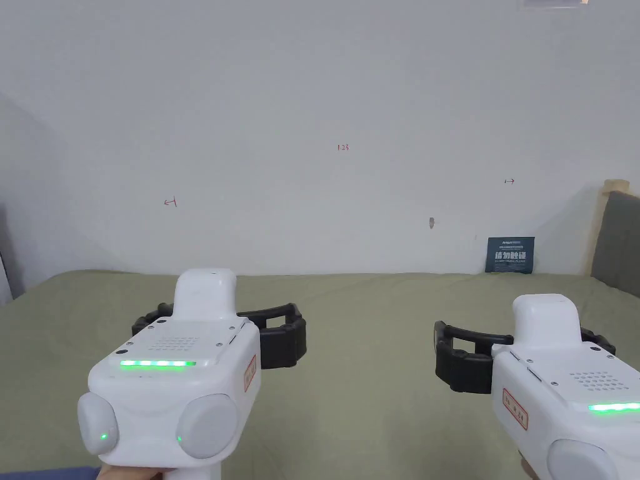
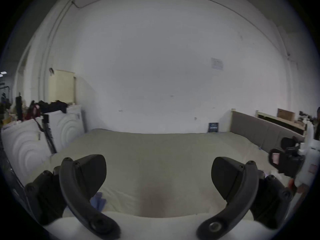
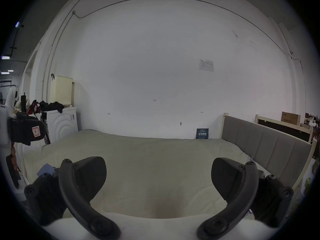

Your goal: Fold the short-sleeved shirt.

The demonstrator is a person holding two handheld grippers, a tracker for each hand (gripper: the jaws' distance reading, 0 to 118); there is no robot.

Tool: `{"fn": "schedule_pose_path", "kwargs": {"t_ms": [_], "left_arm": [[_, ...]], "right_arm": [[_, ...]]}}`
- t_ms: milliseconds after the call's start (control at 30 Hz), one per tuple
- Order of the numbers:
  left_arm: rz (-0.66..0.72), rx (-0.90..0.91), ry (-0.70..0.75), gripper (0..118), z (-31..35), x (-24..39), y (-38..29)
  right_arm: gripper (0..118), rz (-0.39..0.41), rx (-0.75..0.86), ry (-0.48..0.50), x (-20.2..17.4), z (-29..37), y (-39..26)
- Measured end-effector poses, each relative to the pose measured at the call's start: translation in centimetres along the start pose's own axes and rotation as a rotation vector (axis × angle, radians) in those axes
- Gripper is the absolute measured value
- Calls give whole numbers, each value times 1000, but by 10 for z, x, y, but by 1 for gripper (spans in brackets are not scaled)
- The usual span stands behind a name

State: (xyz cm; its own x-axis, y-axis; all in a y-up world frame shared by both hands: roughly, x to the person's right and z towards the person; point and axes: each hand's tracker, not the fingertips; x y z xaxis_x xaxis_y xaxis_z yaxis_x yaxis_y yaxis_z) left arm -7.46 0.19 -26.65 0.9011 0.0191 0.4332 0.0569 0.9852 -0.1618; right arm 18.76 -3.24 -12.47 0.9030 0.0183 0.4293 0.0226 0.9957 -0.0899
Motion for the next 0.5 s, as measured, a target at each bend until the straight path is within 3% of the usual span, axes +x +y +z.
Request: {"fn": "schedule_pose_path", "kwargs": {"t_ms": [133, 233, 333, 500], "left_arm": [[-97, -28, 60, 118, -1, 6, -2], [-12, -55, 44, 118, -9, 4, 0], [117, -93, -68, 118, -12, -10, 3], [55, -40, 13, 118, -10, -9, -3]], "right_arm": [[118, 9, -6, 11, 0, 1, 0], [118, 8, -12, 10, 0, 0, -2], [118, -1, -17, 17, 0, 2, -4], [118, 16, -13, 6, 1, 1, -3]]}}
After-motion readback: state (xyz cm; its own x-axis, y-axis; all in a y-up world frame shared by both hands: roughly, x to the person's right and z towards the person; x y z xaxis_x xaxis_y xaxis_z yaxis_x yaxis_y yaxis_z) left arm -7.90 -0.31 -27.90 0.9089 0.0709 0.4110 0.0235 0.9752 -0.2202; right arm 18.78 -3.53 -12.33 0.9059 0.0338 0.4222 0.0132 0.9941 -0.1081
